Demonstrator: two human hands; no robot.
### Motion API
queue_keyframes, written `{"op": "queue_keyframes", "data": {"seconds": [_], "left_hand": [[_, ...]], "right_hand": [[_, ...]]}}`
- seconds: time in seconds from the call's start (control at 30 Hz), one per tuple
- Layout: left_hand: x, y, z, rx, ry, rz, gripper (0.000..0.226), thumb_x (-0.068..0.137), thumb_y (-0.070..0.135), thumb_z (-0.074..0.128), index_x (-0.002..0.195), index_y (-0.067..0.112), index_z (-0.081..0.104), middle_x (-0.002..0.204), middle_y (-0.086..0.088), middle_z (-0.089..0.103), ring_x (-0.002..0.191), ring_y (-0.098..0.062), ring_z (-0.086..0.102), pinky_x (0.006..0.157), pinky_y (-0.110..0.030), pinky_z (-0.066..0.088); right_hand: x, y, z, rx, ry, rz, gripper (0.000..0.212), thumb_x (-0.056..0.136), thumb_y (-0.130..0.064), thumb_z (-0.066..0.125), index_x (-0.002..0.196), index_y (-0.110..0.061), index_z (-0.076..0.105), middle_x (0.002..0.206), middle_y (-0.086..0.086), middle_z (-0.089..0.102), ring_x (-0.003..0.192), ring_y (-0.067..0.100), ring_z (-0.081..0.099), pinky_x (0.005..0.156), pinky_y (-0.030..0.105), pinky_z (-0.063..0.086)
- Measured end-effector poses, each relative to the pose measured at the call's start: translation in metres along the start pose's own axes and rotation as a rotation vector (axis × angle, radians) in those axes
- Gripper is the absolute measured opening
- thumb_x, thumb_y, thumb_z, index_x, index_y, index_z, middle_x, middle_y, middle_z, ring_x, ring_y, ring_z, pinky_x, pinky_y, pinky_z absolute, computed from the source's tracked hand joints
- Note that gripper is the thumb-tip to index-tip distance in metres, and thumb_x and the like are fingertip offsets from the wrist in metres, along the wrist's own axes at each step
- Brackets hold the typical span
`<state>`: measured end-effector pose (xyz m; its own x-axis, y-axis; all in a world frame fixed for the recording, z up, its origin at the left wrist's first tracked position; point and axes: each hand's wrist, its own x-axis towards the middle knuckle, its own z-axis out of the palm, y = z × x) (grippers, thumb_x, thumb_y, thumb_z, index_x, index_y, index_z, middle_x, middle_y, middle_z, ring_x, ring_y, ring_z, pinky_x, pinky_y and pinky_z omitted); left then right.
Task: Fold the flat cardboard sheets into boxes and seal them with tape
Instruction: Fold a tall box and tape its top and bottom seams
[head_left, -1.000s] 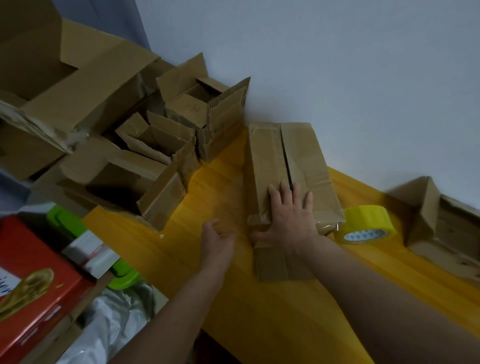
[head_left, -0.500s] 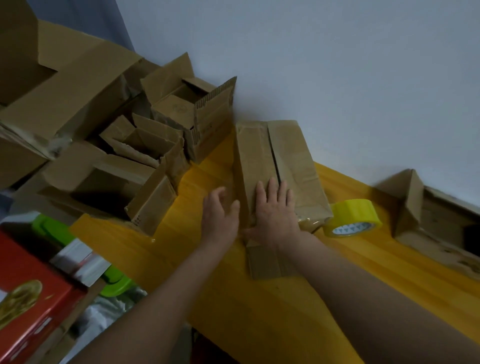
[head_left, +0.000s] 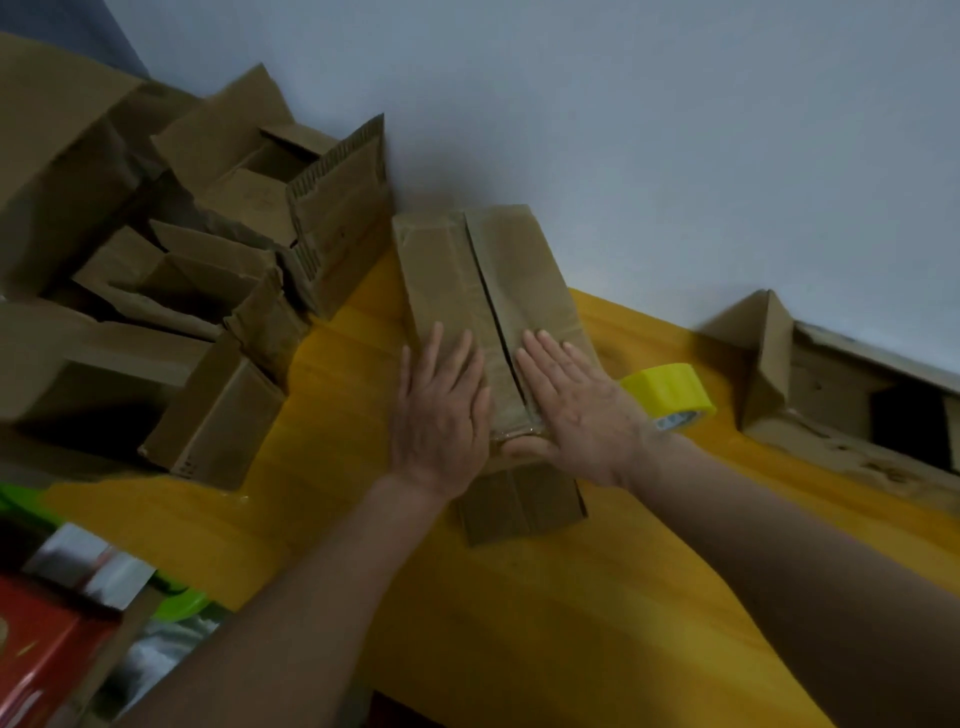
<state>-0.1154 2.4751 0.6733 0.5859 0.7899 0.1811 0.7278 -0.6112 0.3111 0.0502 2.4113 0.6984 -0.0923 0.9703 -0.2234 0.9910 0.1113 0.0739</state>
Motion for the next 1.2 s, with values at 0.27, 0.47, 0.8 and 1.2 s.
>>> {"op": "queue_keyframes", "data": {"seconds": [0.27, 0.47, 0.8, 1.2], "left_hand": [[0.003, -0.011, -0.006, 0.025, -0.083, 0.106, 0.072, 0.094, 0.055, 0.019, 0.142, 0.007, 0.045, 0.151, -0.014, 0.037, 0.144, -0.031, 0.025, 0.118, -0.051, 0.015], [-0.004, 0.003, -0.022, 0.259, -0.207, 0.117, 0.086, 0.088, 0.057, -0.011, 0.152, 0.004, 0.013, 0.158, -0.019, 0.013, 0.147, -0.033, 0.008, 0.119, -0.044, -0.007], [-0.006, 0.014, 0.000, 0.310, -0.328, 0.293, 0.091, 0.082, 0.069, -0.013, 0.150, 0.009, -0.011, 0.160, -0.016, -0.010, 0.148, -0.027, -0.010, 0.121, -0.043, -0.002], [-0.043, -0.024, -0.012, -0.078, 0.092, 0.584, 0.039, 0.089, 0.014, 0.069, 0.127, 0.007, 0.062, 0.125, -0.015, 0.063, 0.108, -0.027, 0.063, 0.084, -0.036, 0.057]], "right_hand": [[-0.005, 0.006, -0.002, -0.035, 0.002, 0.154, 0.108, 0.076, -0.083, 0.020, 0.150, -0.011, -0.011, 0.157, 0.018, -0.018, 0.143, 0.038, -0.021, 0.119, 0.048, -0.004], [-0.011, -0.016, -0.001, -0.022, -0.029, 0.206, 0.105, 0.082, -0.078, 0.024, 0.148, -0.007, -0.015, 0.154, 0.023, -0.021, 0.141, 0.045, -0.018, 0.119, 0.050, 0.000], [-0.023, -0.001, -0.005, -0.155, -0.038, 0.025, 0.083, 0.092, -0.065, 0.012, 0.149, -0.012, -0.015, 0.158, 0.009, -0.020, 0.144, 0.026, -0.022, 0.117, 0.055, -0.004], [-0.030, -0.022, -0.034, 0.383, -0.048, -0.096, 0.053, 0.103, -0.037, 0.021, 0.153, -0.024, 0.010, 0.160, -0.008, 0.005, 0.145, 0.004, -0.008, 0.119, 0.032, -0.011]]}}
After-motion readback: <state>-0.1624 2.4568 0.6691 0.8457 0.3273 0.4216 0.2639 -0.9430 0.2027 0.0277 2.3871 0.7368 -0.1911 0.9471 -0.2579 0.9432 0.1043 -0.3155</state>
